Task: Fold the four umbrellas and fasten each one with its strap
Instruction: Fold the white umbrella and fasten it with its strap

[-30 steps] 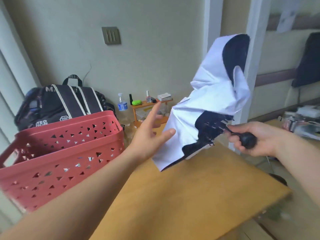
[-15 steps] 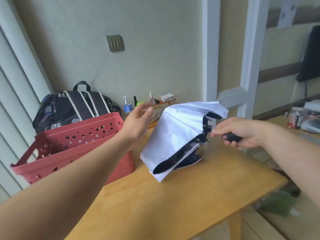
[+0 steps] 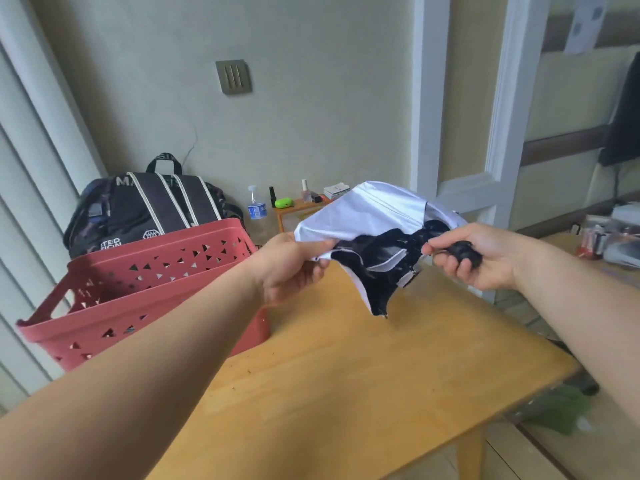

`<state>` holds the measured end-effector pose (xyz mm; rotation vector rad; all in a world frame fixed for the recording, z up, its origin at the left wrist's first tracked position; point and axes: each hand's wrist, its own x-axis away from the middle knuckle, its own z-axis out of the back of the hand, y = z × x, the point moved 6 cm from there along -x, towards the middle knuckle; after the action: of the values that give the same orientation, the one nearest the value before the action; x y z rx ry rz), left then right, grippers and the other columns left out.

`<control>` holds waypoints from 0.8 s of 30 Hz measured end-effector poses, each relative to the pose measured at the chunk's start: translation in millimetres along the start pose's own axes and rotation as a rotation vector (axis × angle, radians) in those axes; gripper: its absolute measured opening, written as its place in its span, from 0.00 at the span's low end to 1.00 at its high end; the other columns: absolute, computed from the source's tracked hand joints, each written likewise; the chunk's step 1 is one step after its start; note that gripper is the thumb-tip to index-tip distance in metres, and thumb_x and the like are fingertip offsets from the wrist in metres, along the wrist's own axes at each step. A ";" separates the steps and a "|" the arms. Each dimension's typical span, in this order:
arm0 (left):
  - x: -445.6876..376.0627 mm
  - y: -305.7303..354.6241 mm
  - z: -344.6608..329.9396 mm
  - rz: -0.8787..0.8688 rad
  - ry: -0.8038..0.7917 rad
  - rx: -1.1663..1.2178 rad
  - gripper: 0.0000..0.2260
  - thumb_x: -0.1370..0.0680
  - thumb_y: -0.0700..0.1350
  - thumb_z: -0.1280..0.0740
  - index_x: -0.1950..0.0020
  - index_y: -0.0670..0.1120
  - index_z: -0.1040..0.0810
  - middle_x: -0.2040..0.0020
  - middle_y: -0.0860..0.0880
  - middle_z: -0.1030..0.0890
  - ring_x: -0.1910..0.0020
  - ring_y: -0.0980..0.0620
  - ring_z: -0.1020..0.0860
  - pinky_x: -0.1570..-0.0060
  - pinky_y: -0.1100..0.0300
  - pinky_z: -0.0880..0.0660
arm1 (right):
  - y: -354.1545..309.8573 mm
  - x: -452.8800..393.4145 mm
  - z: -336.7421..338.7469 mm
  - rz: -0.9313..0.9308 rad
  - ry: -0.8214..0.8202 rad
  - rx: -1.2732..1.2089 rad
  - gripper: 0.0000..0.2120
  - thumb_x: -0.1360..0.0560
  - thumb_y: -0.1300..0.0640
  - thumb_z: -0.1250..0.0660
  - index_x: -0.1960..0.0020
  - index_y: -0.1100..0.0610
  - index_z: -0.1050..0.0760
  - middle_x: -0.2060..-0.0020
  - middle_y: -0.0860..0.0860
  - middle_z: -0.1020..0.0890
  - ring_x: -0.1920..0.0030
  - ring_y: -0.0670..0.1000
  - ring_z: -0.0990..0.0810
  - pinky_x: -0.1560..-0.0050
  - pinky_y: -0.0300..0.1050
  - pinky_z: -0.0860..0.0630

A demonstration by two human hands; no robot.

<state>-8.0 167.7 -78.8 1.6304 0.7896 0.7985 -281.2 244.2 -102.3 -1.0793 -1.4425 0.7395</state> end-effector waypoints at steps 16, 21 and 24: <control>-17.2 16.4 -21.4 -0.027 0.025 0.282 0.24 0.18 0.55 0.32 0.29 0.40 0.23 0.39 0.41 0.18 0.39 0.42 0.16 0.40 0.49 0.21 | 32.5 -34.5 12.9 0.349 0.438 1.151 0.14 0.21 0.46 0.30 0.58 0.55 0.15 0.69 0.55 0.18 0.69 0.48 0.25 0.65 0.43 0.32; -6.7 -12.6 13.0 0.260 0.115 -0.603 0.37 0.22 0.76 0.55 0.46 0.49 0.20 0.55 0.44 0.16 0.60 0.44 0.17 0.58 0.54 0.26 | 87.6 -50.7 17.7 0.339 0.346 1.090 0.12 0.23 0.44 0.28 0.61 0.49 0.16 0.72 0.49 0.23 0.70 0.45 0.28 0.65 0.44 0.33; -10.2 -25.4 33.3 0.229 0.191 -1.266 0.33 0.21 0.74 0.55 0.39 0.51 0.26 0.56 0.43 0.18 0.59 0.42 0.16 0.57 0.49 0.16 | 113.1 -59.3 14.3 0.426 0.372 1.138 0.10 0.21 0.45 0.30 0.59 0.45 0.15 0.65 0.47 0.21 0.58 0.46 0.25 0.57 0.45 0.29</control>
<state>11.8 146.0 -110.4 0.4980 0.0914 1.2646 -274.7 235.1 -230.3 -0.5405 -0.3009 1.3388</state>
